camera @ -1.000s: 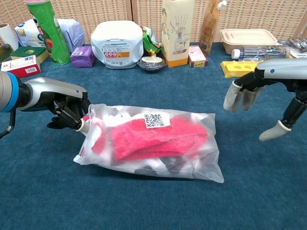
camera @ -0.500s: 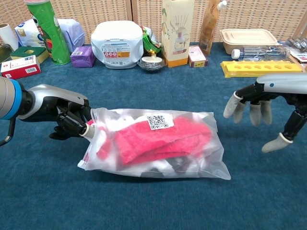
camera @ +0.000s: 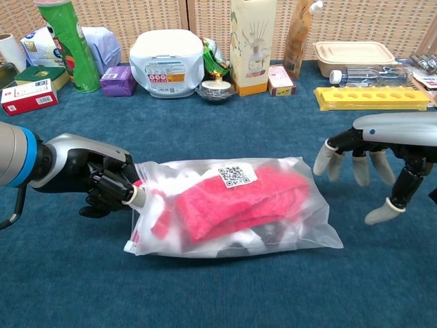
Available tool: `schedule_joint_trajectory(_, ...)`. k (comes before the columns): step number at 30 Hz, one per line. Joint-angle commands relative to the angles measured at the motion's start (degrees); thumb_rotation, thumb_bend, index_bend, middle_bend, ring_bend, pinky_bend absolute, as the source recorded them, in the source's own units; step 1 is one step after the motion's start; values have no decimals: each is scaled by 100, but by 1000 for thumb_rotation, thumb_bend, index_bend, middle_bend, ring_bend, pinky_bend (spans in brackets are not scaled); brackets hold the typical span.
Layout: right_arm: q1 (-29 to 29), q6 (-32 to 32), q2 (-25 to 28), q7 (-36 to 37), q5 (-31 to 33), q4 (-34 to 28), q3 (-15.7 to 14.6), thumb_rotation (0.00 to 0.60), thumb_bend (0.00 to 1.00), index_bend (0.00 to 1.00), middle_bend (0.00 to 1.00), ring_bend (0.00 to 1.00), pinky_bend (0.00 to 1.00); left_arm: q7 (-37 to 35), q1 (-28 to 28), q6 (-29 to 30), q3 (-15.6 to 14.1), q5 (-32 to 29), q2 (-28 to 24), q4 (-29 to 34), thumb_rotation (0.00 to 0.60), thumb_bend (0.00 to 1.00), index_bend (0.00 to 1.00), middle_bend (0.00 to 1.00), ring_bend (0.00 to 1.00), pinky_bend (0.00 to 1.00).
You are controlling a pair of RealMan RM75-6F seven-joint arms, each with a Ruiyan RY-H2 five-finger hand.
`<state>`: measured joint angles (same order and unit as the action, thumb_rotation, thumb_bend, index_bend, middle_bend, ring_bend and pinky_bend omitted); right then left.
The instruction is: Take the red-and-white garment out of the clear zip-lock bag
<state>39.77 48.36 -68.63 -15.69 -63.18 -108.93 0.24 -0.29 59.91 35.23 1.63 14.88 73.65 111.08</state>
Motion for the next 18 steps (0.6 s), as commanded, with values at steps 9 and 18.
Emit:
schedule_joint_trajectory(9, 132, 6, 11, -419, 419, -317, -33, 600, 104, 268, 338, 519, 605, -380, 3, -3, 199, -138, 157, 6, 600, 394, 788, 930, 908, 812)
schedule_joint_trajectory(18, 218, 466, -374, -935, 952, -255, 64, 600, 128, 305, 387, 607, 704, -582, 57, -80, 295, -234, 251, -67, 600, 392, 788, 930, 908, 812)
